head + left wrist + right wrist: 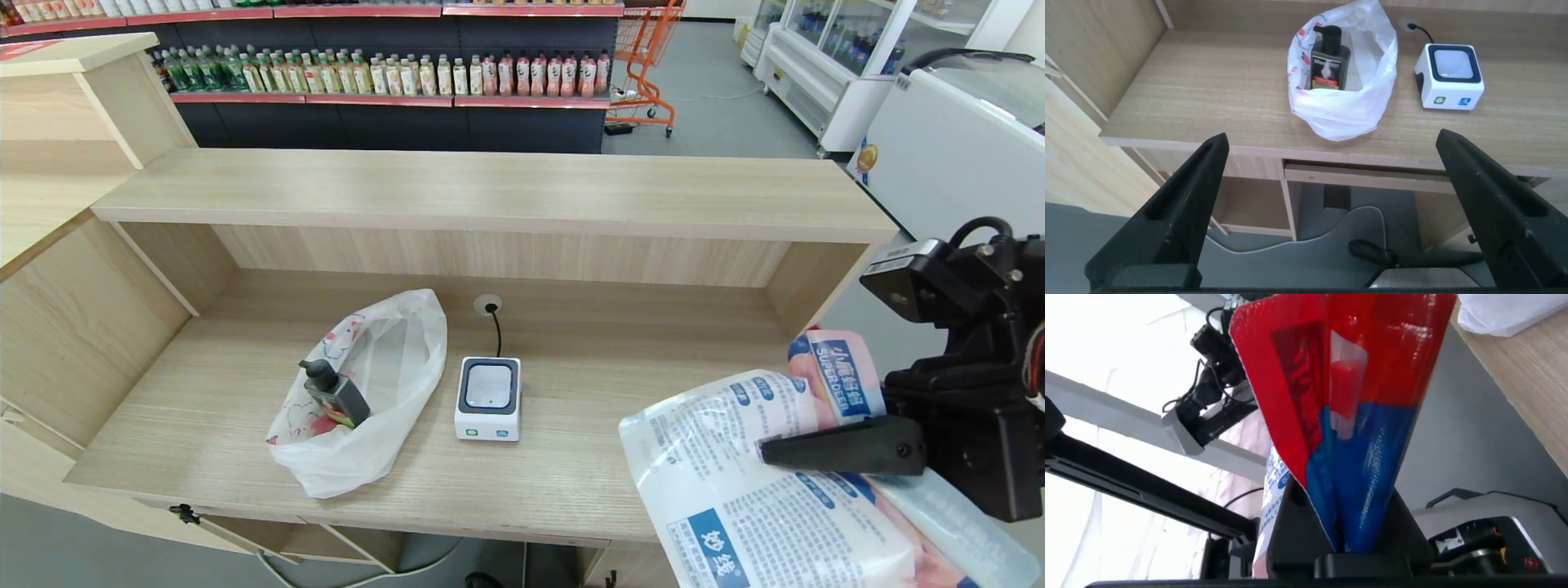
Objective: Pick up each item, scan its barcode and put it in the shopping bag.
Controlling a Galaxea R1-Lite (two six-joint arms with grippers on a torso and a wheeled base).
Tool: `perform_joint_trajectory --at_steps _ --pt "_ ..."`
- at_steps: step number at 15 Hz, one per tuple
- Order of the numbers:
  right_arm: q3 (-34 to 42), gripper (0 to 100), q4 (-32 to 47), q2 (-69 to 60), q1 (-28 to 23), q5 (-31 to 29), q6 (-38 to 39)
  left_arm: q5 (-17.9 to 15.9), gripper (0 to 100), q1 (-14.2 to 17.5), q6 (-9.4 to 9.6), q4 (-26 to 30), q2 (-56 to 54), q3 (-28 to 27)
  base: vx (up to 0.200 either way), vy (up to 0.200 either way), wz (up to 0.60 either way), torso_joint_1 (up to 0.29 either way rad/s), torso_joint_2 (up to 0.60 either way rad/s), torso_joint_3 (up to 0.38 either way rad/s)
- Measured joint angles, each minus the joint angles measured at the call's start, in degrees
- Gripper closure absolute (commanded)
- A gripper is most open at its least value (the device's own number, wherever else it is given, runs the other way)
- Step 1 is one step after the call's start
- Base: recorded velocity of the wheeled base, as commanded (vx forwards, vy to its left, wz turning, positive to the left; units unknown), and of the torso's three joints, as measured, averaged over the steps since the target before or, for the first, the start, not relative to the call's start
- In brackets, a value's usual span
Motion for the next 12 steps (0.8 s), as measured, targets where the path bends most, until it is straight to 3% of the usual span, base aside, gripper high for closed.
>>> perform_joint_trajectory --at_steps 12 --pt "0.84 100 -0.17 0.96 0.68 -3.64 -2.49 0.00 0 0.00 -0.02 0.00 0.00 0.00 0.000 0.000 0.00 0.000 0.00 0.000"
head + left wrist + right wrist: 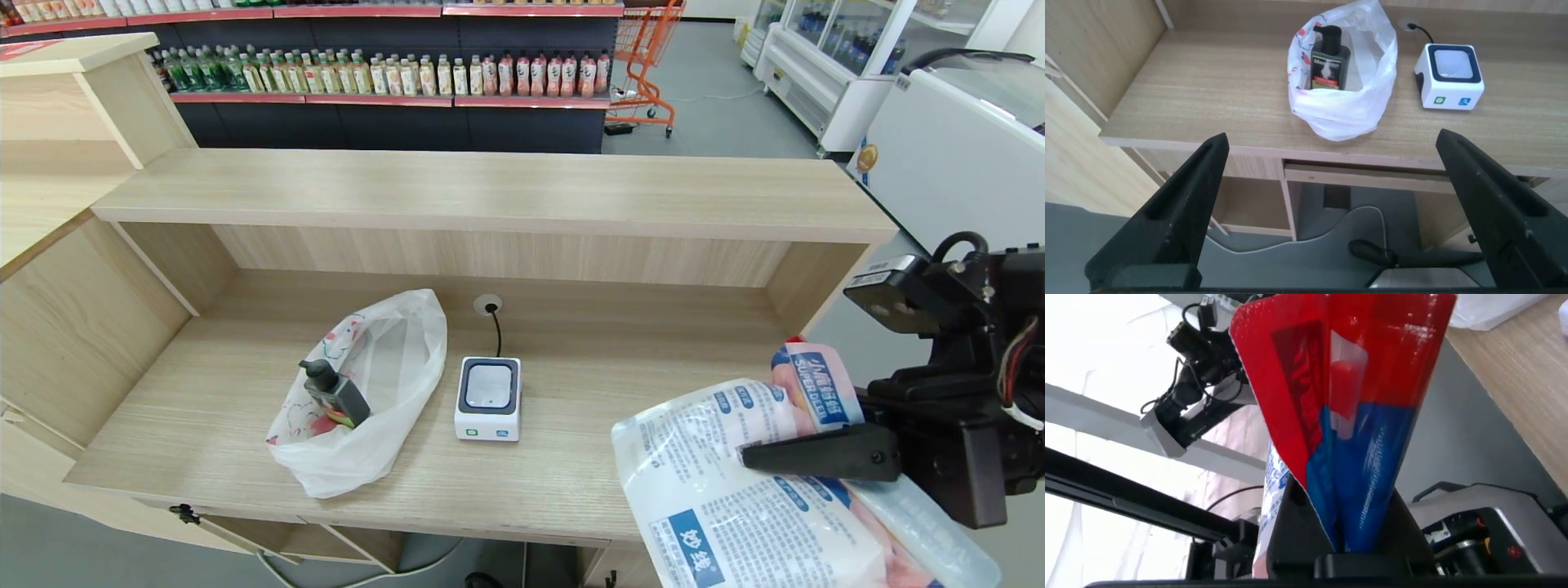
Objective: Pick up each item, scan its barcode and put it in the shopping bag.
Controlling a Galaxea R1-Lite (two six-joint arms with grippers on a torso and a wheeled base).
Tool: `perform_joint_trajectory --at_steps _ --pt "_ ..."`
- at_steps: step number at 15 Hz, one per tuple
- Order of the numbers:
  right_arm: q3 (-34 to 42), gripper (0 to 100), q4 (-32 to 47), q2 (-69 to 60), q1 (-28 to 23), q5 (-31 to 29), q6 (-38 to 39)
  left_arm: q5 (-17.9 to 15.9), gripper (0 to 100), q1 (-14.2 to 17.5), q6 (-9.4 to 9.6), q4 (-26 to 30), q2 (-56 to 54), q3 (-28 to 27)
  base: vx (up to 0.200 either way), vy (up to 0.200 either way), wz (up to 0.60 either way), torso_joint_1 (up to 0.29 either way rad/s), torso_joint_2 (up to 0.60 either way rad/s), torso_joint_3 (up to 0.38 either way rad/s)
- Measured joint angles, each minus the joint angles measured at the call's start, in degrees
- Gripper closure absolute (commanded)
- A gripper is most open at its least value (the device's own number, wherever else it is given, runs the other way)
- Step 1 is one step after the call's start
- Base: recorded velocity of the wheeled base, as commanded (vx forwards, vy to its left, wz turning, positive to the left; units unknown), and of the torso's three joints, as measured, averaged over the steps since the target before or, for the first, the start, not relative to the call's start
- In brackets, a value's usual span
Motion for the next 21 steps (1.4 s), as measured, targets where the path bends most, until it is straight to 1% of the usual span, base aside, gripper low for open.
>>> perform_joint_trajectory --at_steps 1,2,3,4,5,6,8,9,10,11,12,17,19,21 --pt "-0.20 100 -0.43 0.09 -0.20 -1.69 -2.79 0.00 0 0.00 0.02 0.00 0.00 0.00 0.000 0.000 0.00 0.000 0.00 0.000" --pt "-0.34 100 -1.26 0.37 -0.50 -3.83 -7.33 0.00 0 0.00 0.02 0.00 0.00 0.00 0.000 0.000 0.00 0.000 0.00 0.000" --pt "-0.52 100 -2.62 0.91 -1.11 -6.29 -15.41 0.00 0 0.00 0.00 0.00 0.00 0.00 0.000 0.000 0.00 0.000 0.00 0.000" --pt "-0.67 100 -4.07 1.63 -2.04 -9.14 -25.72 0.00 0 0.00 0.02 0.00 0.00 0.00 0.000 0.000 0.00 0.000 0.00 0.000" --pt "-0.69 100 -5.44 2.46 -3.45 -12.25 -37.68 0.00 0 0.00 0.00 0.00 0.00 0.00 0.000 0.000 0.00 0.000 0.00 0.000" --pt "-0.69 100 -6.27 3.10 -5.13 -14.28 -47.52 0.00 0 0.00 -0.01 0.00 0.00 0.00 0.000 0.000 0.00 0.000 0.00 0.000" --pt "-0.01 100 -9.08 4.50 -10.12 -16.14 -67.30 0.00 0 0.00 0.00 0.00 0.00 0.00 0.000 0.000 0.00 0.000 0.00 0.000" --pt "0.60 100 -12.40 5.29 -12.21 -15.54 -72.69 0.00 0 0.00 0.00 0.00 0.00 0.00 0.000 0.000 0.00 0.000 0.00 0.000" --pt "1.62 100 -15.93 6.23 -13.78 -13.70 -74.84 0.00 0 0.00 -0.01 0.00 0.00 0.00 0.000 0.000 0.00 0.000 0.00 0.000" --pt "2.36 100 -18.18 7.01 -14.42 -12.91 -75.18 0.00 0 0.00 0.00 0.00 0.00 0.00 0.000 0.000 0.00 0.000 0.00 0.000" --pt "2.54 100 -19.76 7.62 -14.03 -12.69 -75.15 0.00 0 0.00 0.00 0.00 0.00 0.00 0.000 0.000 0.00 0.000 0.00 0.000" --pt "2.23 100 -21.61 9.63 -7.75 -13.24 -74.86 0.00 0 0.00 0.00 0.00 0.00 0.00 0.000 0.000 0.00 0.000 0.00 0.000" --pt "1.67 100 -21.94 10.42 -6.69 -13.28 -75.29 0.00 0 0.00 -0.01 0.00 0.00 0.00 0.000 0.000 0.00 0.000 0.00 0.000" --pt "0.51 100 -25.92 12.21 -6.36 -13.30 -76.20 0.00 0 0.00 0.00 0.00 0.00 0.00 0.000 0.000 0.00 0.000 0.00 0.000"
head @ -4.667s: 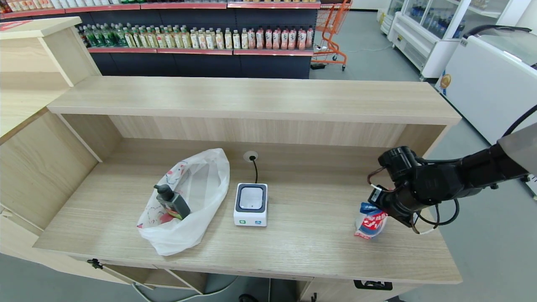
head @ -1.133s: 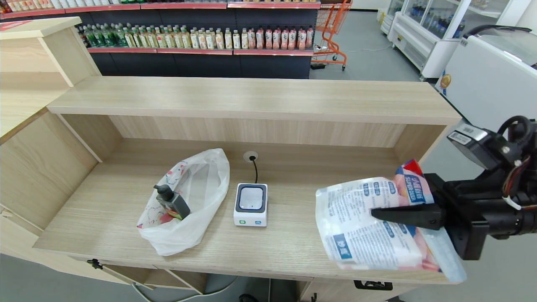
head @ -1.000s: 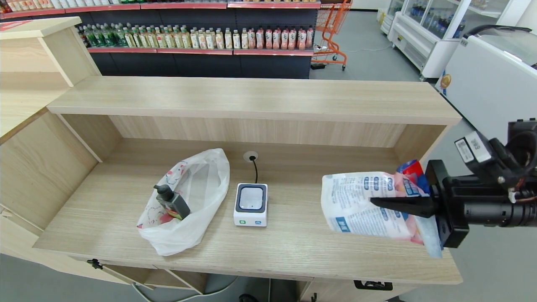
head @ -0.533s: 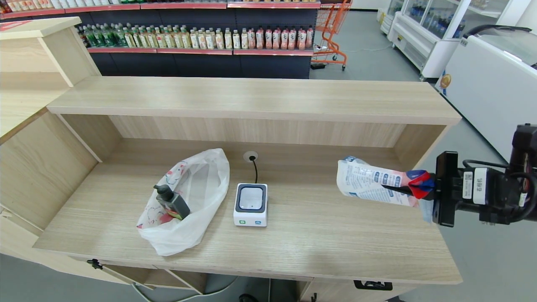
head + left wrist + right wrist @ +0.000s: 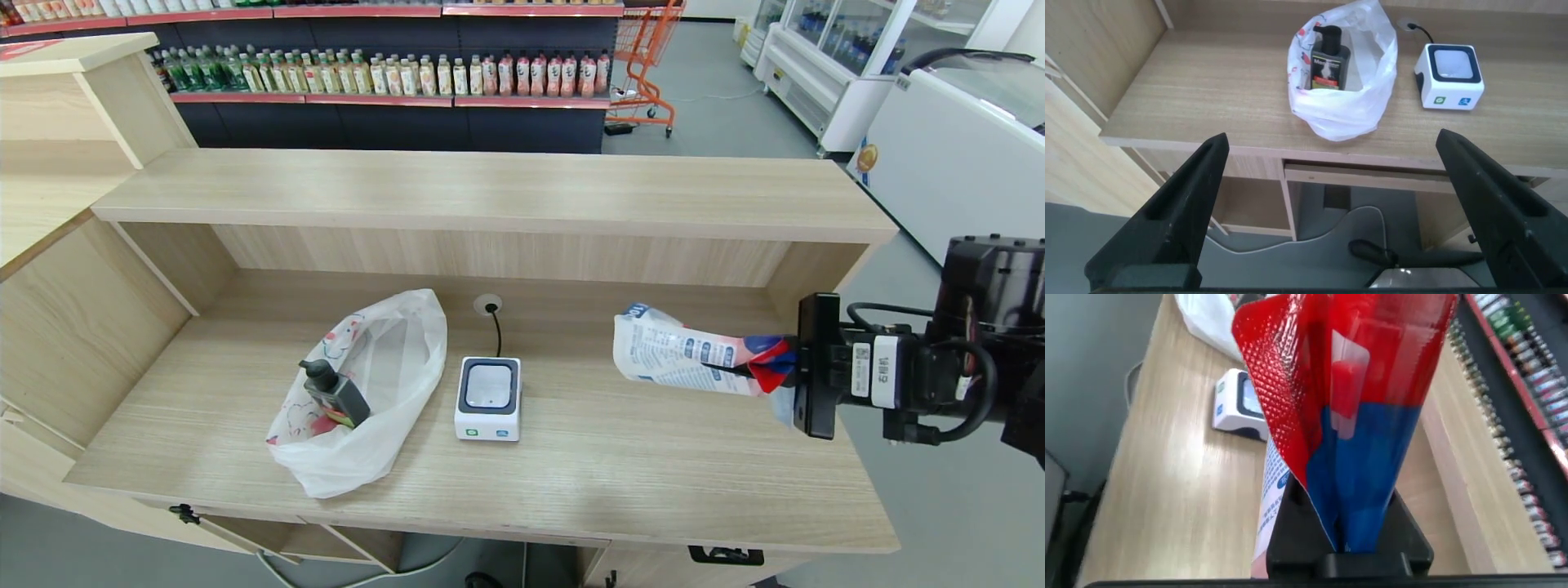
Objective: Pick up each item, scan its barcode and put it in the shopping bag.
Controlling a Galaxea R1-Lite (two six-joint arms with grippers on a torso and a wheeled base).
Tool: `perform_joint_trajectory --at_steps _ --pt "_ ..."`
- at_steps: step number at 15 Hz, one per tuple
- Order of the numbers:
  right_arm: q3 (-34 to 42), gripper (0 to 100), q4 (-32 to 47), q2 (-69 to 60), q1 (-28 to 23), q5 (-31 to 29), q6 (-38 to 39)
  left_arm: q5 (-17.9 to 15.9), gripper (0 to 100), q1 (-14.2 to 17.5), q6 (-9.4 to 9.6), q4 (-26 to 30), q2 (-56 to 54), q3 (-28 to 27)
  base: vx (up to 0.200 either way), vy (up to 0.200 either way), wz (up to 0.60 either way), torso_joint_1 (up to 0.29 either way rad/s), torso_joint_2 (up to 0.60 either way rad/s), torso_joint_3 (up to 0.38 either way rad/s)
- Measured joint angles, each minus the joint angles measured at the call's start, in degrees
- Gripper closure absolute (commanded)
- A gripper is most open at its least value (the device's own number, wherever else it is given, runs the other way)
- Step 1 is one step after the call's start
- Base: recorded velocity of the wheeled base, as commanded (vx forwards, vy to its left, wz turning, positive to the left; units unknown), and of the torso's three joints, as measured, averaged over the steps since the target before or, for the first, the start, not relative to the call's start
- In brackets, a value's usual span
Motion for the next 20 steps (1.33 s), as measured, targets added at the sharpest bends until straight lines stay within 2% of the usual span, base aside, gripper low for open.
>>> perform_joint_trajectory --at_steps 4,10,18,20 --pt "-0.68 100 -3.47 3.00 0.46 0.24 0.83 0.00 0 0.00 0.05 0.00 0.00 0.00 0.000 0.000 0.00 0.000 0.00 0.000" --pt "-0.72 100 -3.97 3.17 2.04 0.33 10.63 0.00 0 0.00 -0.09 -0.02 0.00 0.00 0.000 0.200 0.00 0.004 0.00 0.002" --pt "-2.06 100 -4.27 6.01 1.60 0.55 11.58 0.00 0 0.02 0.00 0.00 0.00 0.00 0.000 0.200 0.00 0.001 0.00 0.002" --pt "-1.95 100 -7.78 8.27 0.30 1.16 10.68 0.00 0 0.00 0.07 0.00 0.00 0.00 0.000 0.000 0.00 0.000 0.00 0.000"
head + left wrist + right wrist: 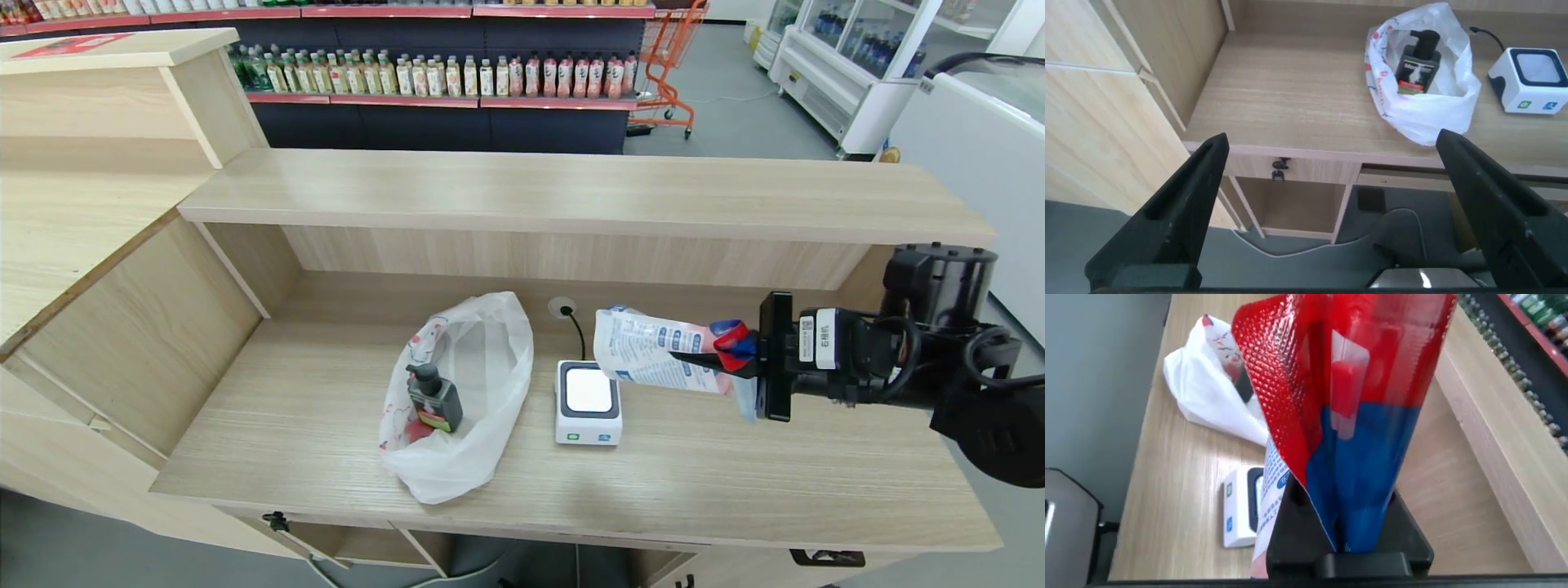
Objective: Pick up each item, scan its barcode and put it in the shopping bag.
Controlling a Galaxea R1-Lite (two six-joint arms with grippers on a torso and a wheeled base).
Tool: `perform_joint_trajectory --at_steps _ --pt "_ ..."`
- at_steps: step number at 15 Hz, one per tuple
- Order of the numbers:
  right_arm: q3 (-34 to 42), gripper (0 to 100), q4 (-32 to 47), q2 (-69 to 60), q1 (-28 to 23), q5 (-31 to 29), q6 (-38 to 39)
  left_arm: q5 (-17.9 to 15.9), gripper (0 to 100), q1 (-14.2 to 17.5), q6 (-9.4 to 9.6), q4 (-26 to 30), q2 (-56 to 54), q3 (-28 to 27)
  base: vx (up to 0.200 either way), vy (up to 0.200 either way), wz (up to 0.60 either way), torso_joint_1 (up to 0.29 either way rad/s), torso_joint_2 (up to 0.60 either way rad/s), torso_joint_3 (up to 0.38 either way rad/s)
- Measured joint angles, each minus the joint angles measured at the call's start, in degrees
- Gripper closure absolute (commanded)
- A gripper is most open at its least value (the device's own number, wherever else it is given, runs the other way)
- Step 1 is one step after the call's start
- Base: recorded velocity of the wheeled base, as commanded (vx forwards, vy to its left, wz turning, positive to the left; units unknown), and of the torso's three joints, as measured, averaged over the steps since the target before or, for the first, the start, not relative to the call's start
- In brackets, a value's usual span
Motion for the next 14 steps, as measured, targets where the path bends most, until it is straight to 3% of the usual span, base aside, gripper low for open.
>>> perform_joint_trajectory --at_steps 3,6,14 --pt "-0.39 100 -7.11 4.67 -3.51 1.63 -0.20 0.00 0 0.00 -0.07 -0.02 0.00 0.00 0.000 0.000 0.00 0.000 0.00 0.000" --pt "-0.39 100 -7.74 9.00 -6.57 3.61 -0.62 0.00 0 -0.06 -0.07 0.02 0.00 0.00 0.000 0.000 0.00 0.000 0.00 0.000" --pt "-5.29 100 -9.63 18.12 -7.53 4.82 -0.99 0.00 0 0.00 -0.09 0.00 0.00 0.00 0.000 0.000 0.00 0.000 0.00 0.000"
